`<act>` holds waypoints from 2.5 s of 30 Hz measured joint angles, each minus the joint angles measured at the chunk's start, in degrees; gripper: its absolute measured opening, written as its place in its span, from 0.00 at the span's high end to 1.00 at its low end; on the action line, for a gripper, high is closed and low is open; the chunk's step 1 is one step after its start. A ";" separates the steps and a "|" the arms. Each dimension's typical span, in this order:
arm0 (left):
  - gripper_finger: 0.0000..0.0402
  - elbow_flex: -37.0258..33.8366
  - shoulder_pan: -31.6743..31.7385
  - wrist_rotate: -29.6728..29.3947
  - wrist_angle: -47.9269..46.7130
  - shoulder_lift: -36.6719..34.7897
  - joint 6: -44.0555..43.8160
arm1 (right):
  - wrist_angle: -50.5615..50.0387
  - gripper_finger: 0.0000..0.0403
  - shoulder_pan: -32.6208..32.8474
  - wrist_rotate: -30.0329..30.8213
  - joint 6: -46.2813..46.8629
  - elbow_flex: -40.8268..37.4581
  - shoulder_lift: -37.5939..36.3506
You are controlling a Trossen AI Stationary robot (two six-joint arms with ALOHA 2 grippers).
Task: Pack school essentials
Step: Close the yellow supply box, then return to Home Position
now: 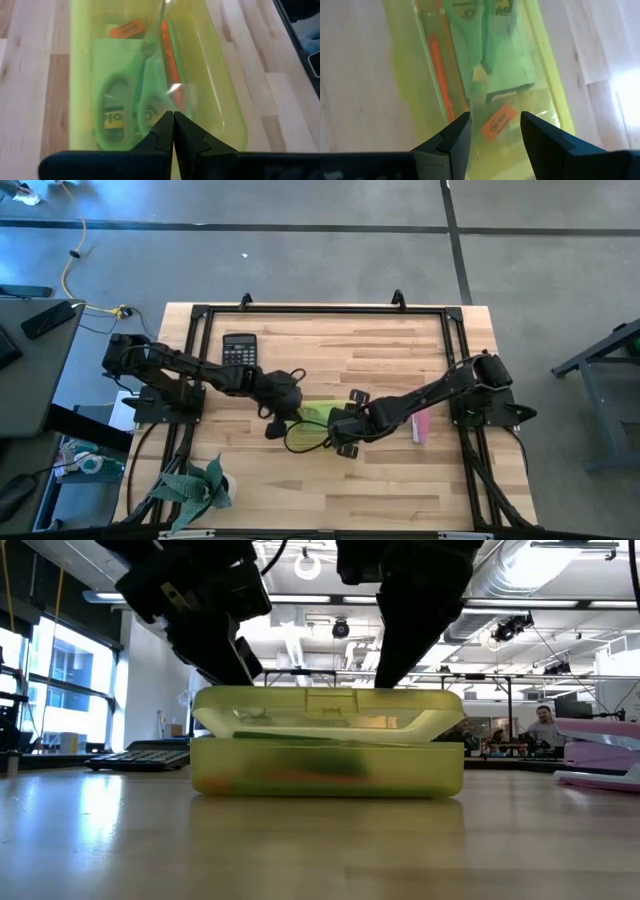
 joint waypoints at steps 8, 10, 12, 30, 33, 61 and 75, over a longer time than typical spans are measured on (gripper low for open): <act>1.00 0.00 -2.81 -3.67 0.00 0.00 0.00 | 0.45 0.60 -0.11 -1.05 1.50 -0.02 1.04; 1.00 0.00 -2.81 -3.67 -0.02 0.00 -0.06 | 0.45 0.60 -0.11 -1.30 1.79 -0.02 1.32; 1.00 0.00 -2.81 -3.66 0.00 0.02 -0.51 | 0.60 0.60 -0.11 -1.93 2.05 -0.02 1.64; 1.00 0.04 -3.46 -4.82 2.96 4.07 -1.72 | 1.47 0.60 -0.11 -2.62 4.51 -0.02 3.04; 1.00 0.02 -3.51 -5.02 2.80 4.09 -2.50 | 1.51 0.60 -0.11 -3.17 4.86 -0.02 3.04; 1.00 0.02 -3.47 -6.63 0.40 3.78 -2.58 | 1.78 0.60 -0.31 -3.63 4.34 0.69 5.04; 1.00 0.00 -3.42 -6.63 -0.24 -4.86 -2.58 | -11.97 0.60 0.70 1.86 0.88 11.32 5.22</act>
